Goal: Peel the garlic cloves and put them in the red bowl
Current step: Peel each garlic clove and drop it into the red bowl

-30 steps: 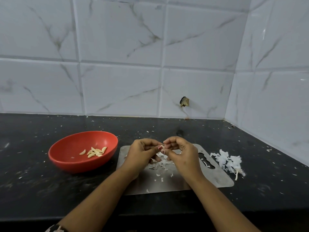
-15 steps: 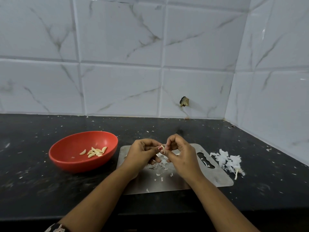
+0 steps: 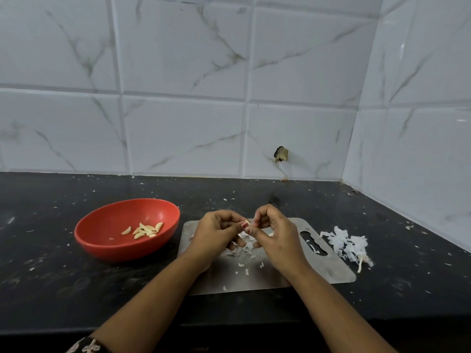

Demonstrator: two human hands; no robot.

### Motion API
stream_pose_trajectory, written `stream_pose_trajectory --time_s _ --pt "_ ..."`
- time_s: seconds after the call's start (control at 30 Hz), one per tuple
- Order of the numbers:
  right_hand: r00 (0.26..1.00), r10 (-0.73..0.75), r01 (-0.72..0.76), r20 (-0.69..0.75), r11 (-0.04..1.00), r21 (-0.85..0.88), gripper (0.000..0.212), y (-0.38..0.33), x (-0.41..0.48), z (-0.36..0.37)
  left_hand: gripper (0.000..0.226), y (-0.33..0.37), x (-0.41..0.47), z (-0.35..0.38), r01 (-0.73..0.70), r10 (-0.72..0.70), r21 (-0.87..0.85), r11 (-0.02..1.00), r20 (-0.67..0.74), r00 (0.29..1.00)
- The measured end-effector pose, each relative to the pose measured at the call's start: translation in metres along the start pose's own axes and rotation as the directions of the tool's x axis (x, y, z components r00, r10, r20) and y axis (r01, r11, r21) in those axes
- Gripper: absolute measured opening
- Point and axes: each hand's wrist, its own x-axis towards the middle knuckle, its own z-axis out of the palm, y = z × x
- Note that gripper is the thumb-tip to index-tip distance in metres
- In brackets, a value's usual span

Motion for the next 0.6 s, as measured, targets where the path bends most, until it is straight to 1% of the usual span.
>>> stream_pose_trajectory --time_s 0.33,0.43,0.5,0.6 --pt "1.0 0.001 -0.001 0.016 1.0 0.011 0.015 0.0008 0.0001 0.0007 0.005 -0.0025 0.0006 -0.0006 -0.022 0.022 0.012 1.0 -0.021 1.0" --pt "1.0 0.001 -0.001 0.026 1.0 0.018 0.016 0.0022 0.0008 0.0013 0.012 -0.0026 0.0005 -0.0009 -0.033 0.033 -0.004 0.999 -0.015 0.999" --pt "0.999 0.004 -0.005 0.034 1.0 0.02 0.018 0.0026 0.0011 0.0014 0.016 -0.0037 0.001 -0.0011 -0.036 0.036 0.017 0.999 -0.008 0.999" --pt "1.0 0.002 -0.002 0.01 1.0 0.004 0.021 0.0043 0.0023 0.0017 0.015 -0.0055 0.0024 -0.0004 -0.022 0.024 0.051 0.998 -0.027 0.999"
